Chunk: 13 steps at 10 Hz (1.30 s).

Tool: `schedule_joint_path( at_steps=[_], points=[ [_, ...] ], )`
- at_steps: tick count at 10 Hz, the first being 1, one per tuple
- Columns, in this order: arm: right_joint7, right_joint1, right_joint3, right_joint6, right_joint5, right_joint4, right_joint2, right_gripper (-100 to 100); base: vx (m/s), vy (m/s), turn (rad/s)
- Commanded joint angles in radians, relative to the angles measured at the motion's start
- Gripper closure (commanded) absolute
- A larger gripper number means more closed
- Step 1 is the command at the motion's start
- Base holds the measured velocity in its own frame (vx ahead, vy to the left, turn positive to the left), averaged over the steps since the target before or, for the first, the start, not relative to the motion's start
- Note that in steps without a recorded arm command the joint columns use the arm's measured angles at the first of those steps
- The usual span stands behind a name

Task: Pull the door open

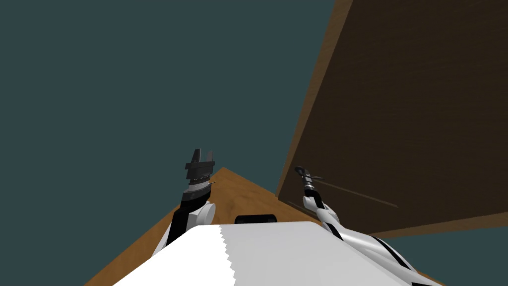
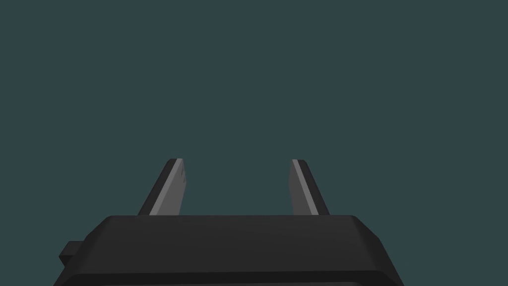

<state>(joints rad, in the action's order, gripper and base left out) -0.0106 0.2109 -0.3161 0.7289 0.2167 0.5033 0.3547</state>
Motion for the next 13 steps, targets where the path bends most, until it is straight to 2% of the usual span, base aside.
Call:
schedule_joint_path(
  at_steps=[1,2,7,11,13],
  points=[
    [0.000,0.000,0.000,0.000,0.000,0.000,0.000,-100,0.074,-0.043,0.010],
    [0.000,0.000,0.000,0.000,0.000,0.000,0.000,100,-0.008,0.003,-0.003],
    [0.000,0.000,0.000,0.000,0.000,0.000,0.000,100,-0.015,0.007,-0.002],
    [-0.030,-0.001,0.039,0.001,-0.023,0.007,0.000,100,-0.182,-0.033,0.068],
    [-0.053,0.000,0.072,0.004,-0.043,0.015,0.000,100,-0.259,-0.072,0.111]
  ],
)
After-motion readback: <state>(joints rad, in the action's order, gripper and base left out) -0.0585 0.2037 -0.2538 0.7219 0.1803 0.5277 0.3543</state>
